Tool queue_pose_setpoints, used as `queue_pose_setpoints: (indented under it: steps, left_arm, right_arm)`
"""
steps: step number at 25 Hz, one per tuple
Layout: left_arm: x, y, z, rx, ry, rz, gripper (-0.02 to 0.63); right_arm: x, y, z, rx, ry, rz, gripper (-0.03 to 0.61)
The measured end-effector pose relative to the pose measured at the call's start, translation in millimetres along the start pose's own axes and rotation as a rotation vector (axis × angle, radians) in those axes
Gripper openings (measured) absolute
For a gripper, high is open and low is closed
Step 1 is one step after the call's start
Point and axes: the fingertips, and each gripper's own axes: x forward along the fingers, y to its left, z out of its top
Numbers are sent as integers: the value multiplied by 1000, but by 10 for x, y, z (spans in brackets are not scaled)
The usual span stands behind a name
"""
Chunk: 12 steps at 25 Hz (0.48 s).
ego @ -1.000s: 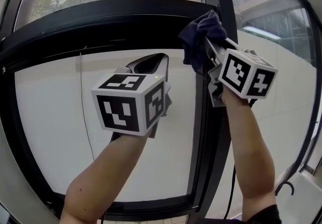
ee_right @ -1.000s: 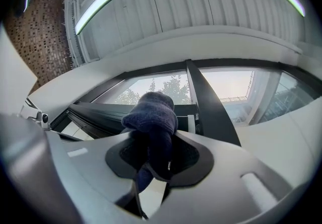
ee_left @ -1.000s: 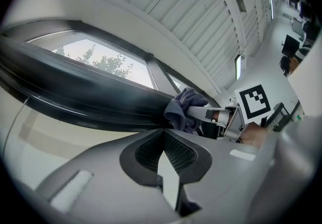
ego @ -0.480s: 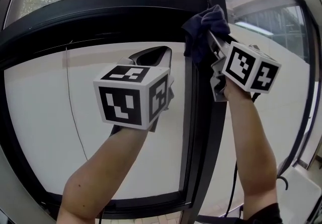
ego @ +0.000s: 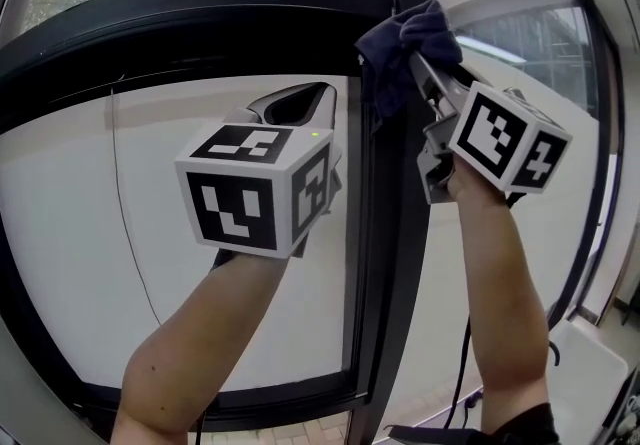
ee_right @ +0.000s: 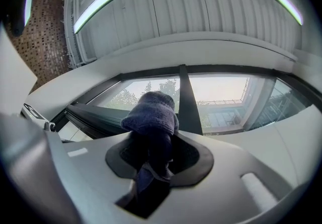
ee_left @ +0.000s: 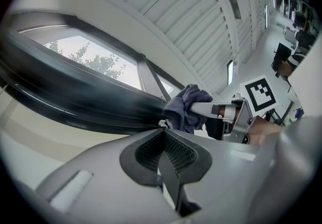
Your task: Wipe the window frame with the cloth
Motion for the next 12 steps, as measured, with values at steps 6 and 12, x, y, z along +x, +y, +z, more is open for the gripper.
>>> queue_pose_setpoints:
  steps: [6, 12]
  left_arm:
    - [13, 65, -5, -15, -13, -9, -6]
    - [-13, -42, 32, -16, -14, 6, -6]
  right_arm:
    - [35, -64, -47, -8, 14, -26, 120]
    - [-77, -115, -54, -15, 27, -27, 120]
